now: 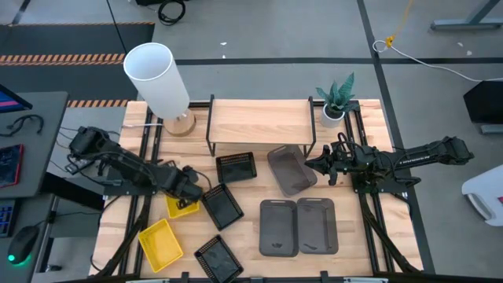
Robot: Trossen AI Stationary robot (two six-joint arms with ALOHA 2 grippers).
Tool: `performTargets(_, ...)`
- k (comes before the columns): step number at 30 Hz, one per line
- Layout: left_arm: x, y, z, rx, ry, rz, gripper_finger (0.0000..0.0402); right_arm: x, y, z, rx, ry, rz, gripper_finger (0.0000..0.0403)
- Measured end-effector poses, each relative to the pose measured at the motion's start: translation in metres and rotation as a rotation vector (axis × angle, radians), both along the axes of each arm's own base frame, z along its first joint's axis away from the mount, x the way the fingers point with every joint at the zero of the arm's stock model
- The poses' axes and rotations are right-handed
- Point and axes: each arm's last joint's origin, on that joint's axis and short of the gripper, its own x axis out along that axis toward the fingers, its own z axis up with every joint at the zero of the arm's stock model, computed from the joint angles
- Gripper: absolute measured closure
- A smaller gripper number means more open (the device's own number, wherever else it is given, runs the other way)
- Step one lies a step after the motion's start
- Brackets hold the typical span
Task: Stack baskets on shelf by color
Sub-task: Move the yellow bins to the middle left of the table, then stack the bottom yellow bin on the yellow bin on the table
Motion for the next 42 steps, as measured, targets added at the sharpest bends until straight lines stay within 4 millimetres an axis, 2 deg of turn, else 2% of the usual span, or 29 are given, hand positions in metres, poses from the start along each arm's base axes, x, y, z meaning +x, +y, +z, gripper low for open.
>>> performTargets(5, 0.005, 0.014, 0.004, -0.004, 0.002, -0.007, 0.0324, 0.0, 0.0, 0.0, 0.0, -0.001, 0.0, 0.0389)
performTargets(11, 0.014, 0.002, 0.035, -0.122, -0.109, -0.14, 0.0344, 0.0, 0.0, 0.0, 0.0, 0.0, 0.0, 0.0389)
performTargets(15, 0.019, -0.015, 0.054, -0.377, -0.183, -0.26, 0.0358, 0.0, 0.0, 0.0, 0.0, 0.0, 0.0, 0.0389)
performTargets(19, 0.019, -0.035, 0.064, -0.605, -0.184, -0.251, 0.0356, 0.0, 0.0, 0.0, 0.0, 0.0, 0.0, 0.0389)
performTargets(26, 0.0, -0.08, 0.064, -0.602, -0.193, -0.32, 0.0294, 0.0, 0.0, 0.0, 0.0, 0.0, 0.0, 0.0389)
performTargets(31, -0.015, -0.099, 0.065, -0.617, -0.168, -0.374, 0.0254, 0.0, 0.0, 0.0, 0.0, 0.0, 0.0, 0.0389)
performTargets(37, -0.025, -0.116, 0.056, -0.559, -0.135, -0.492, 0.0244, 0.0, 0.0, 0.0, 0.0, 0.0, 0.0, 0.0389)
performTargets(42, -0.02, -0.128, 0.038, -0.509, -0.102, -0.618, 0.0244, 0.0, 0.0, 0.0, 0.0, 0.0, 0.0, 0.0389)
